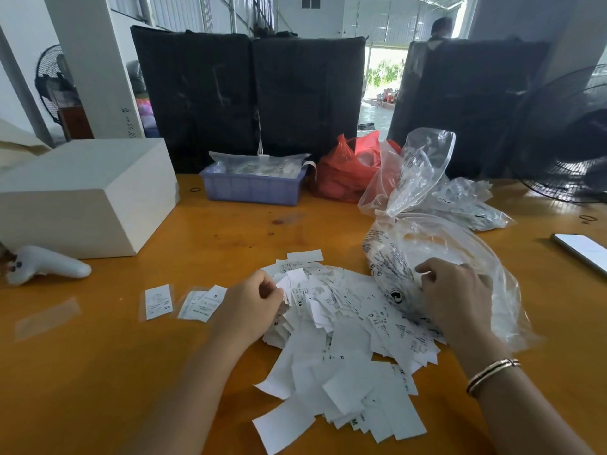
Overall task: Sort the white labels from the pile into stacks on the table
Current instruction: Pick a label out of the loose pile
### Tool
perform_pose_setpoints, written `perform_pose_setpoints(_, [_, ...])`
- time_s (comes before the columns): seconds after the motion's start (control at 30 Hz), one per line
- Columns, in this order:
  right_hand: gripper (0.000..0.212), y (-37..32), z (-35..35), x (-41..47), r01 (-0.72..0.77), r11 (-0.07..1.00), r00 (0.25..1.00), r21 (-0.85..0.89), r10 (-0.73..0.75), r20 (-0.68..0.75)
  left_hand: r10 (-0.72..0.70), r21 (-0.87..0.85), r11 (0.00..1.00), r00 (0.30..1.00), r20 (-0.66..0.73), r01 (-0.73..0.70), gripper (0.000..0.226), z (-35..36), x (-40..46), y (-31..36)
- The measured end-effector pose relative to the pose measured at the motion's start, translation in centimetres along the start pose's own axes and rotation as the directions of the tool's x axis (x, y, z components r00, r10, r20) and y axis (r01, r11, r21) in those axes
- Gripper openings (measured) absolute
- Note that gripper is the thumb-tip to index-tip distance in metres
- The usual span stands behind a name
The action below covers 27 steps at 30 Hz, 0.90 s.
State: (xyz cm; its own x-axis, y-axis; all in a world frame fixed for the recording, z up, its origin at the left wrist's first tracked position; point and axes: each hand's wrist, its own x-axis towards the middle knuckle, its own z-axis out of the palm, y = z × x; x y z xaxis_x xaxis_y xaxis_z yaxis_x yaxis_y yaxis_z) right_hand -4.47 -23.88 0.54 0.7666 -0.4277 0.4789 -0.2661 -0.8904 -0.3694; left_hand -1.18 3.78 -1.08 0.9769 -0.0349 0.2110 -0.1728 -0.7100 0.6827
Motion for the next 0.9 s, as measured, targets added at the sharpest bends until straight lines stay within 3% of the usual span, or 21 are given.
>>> perform_pose_setpoints(0.13, [0.020,-0.2,-0.2,-0.3,0.082,0.993,0.982,0.083,-0.066,-0.174,-0.066,-0.178,0.983,0.996,-0.060,0.055,0.015,-0.2,0.1,0.3])
perform_pose_setpoints(0.2, [0.018,-0.6,-0.7,-0.3,0.205,0.969,0.937,0.137,-0.153,-0.315,-0.093,-0.237,0.969,0.991,-0.096,0.068,0.013,-0.3,0.1,0.4])
perform_pose_setpoints(0.27, [0.017,-1.5,-1.2,-0.5,0.379,0.895,0.871,0.234,-0.259,-0.418,-0.110,-0.267,0.961,0.987,-0.115,0.076,0.017,-0.3,0.2,0.4])
perform_pose_setpoints(0.33, [0.020,-3.1,-1.6,-1.2,0.467,0.752,0.867,0.465,-0.286,-0.407,-0.118,-0.284,0.955,0.985,-0.123,0.079,0.020,-0.3,0.2,0.3])
perform_pose_setpoints(0.37, [0.024,-4.1,-1.7,-1.7,0.415,0.668,0.908,0.618,-0.262,-0.327,-0.116,-0.290,0.954,0.985,-0.130,0.074,0.022,-0.3,0.2,0.3])
perform_pose_setpoints(0.43, [0.029,-5.9,-1.6,-2.9,0.154,0.503,0.980,0.851,-0.190,-0.066,-0.107,-0.313,0.948,0.984,-0.142,0.058,0.026,-0.3,0.2,0.2])
perform_pose_setpoints(0.53, [0.023,-7.6,-0.4,-4.3,-0.209,0.332,0.951,0.920,-0.148,0.270,-0.096,-0.340,0.939,0.988,-0.121,0.050,0.026,-0.4,0.2,0.3])
perform_pose_setpoints(0.6, [0.024,-8.1,0.3,-5.0,-0.323,0.331,0.910,0.887,-0.150,0.387,-0.092,-0.339,0.939,0.990,-0.107,0.050,0.017,-0.3,0.2,0.3])
perform_pose_setpoints(0.7, [0.026,-8.3,1.1,-5.6,-0.365,0.391,0.884,0.845,-0.139,0.446,-0.094,-0.402,0.915,0.989,-0.115,0.040,0.012,-0.4,0.1,0.3])
perform_pose_setpoints(0.8, [0.034,-8.3,1.1,-5.6,-0.396,0.419,0.871,0.817,-0.109,0.479,-0.094,-0.439,0.899,0.973,-0.211,-0.009,0.016,-0.6,-0.1,0.6])
perform_pose_setpoints(0.9, [0.032,-8.4,1.0,-5.5,-0.420,0.377,0.867,0.826,-0.101,0.487,-0.095,-0.443,0.894,0.938,-0.335,-0.068,0.015,-0.9,-0.2,0.9])
